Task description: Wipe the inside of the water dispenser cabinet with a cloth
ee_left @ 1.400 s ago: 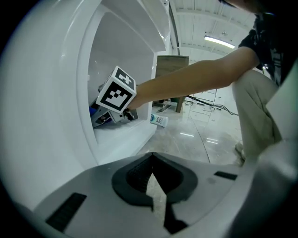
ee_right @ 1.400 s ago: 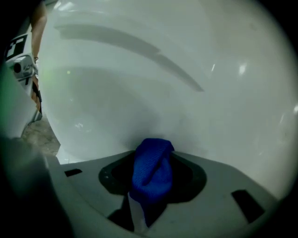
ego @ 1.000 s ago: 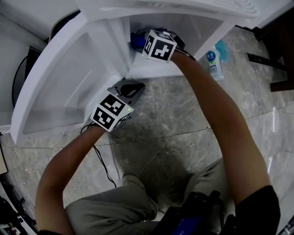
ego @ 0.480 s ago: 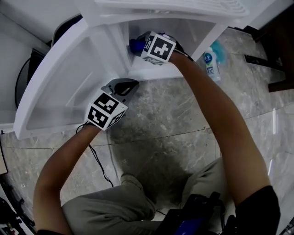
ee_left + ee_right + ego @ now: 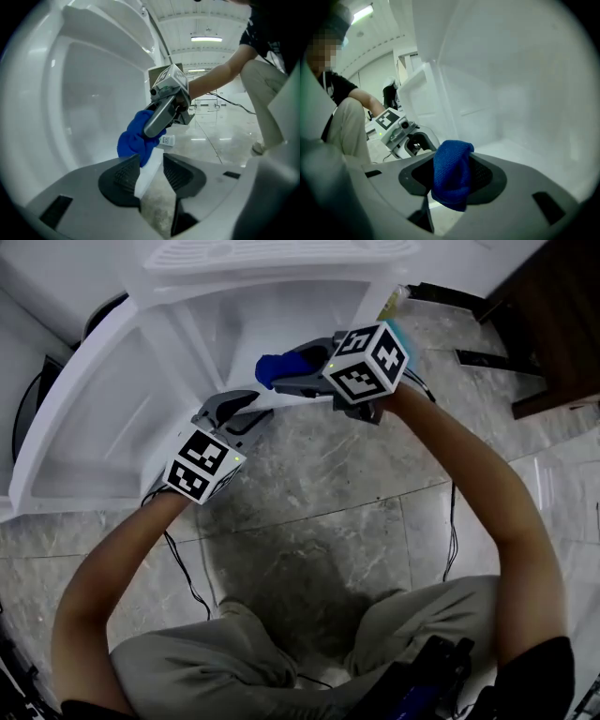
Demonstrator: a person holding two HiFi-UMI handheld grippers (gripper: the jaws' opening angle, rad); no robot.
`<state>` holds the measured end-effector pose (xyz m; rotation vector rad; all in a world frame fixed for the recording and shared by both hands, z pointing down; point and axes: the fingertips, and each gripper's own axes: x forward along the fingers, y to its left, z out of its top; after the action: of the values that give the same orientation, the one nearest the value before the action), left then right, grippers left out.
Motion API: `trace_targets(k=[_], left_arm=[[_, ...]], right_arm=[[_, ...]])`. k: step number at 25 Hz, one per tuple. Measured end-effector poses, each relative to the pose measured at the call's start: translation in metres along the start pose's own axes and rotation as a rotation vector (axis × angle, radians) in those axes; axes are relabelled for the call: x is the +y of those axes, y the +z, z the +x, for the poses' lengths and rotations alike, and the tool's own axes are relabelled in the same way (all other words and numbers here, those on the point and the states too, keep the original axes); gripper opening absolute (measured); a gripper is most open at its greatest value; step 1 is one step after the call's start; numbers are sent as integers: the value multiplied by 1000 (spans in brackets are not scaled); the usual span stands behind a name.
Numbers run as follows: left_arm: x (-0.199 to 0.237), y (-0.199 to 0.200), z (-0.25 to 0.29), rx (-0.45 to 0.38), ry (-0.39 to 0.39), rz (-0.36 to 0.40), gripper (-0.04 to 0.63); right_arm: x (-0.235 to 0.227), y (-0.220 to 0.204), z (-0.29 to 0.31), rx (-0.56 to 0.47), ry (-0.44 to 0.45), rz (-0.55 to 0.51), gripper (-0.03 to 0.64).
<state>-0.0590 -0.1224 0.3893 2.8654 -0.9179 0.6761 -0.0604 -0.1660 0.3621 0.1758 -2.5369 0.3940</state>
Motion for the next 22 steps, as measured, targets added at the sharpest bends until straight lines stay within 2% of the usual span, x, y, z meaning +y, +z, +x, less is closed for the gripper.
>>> trace_targets(k=[3, 4, 8, 11, 15, 18, 22], left_arm=[[-14, 31, 23, -67, -12, 79, 248], [-19, 40, 29, -83, -17, 97, 264], [-53, 69, 51, -106, -81, 226, 264], [-77, 83, 64, -124, -130, 337, 265], [-81, 96, 69, -121, -110, 457, 265], [-85, 102, 69, -115, -103, 525, 278], [-96, 107, 70, -103, -119, 634, 279]], right_arm=[[12, -16, -31, -13, 5, 94, 152], [15, -20, -41, -19, 4, 118, 150], [21, -27, -80, -87, 7, 230, 150], [27, -30, -101, -136, 41, 314, 150], [29, -34, -111, -166, 81, 381, 150], [33, -33, -112, -180, 114, 404, 150], [41, -36, -112, -149, 152, 382, 150]])
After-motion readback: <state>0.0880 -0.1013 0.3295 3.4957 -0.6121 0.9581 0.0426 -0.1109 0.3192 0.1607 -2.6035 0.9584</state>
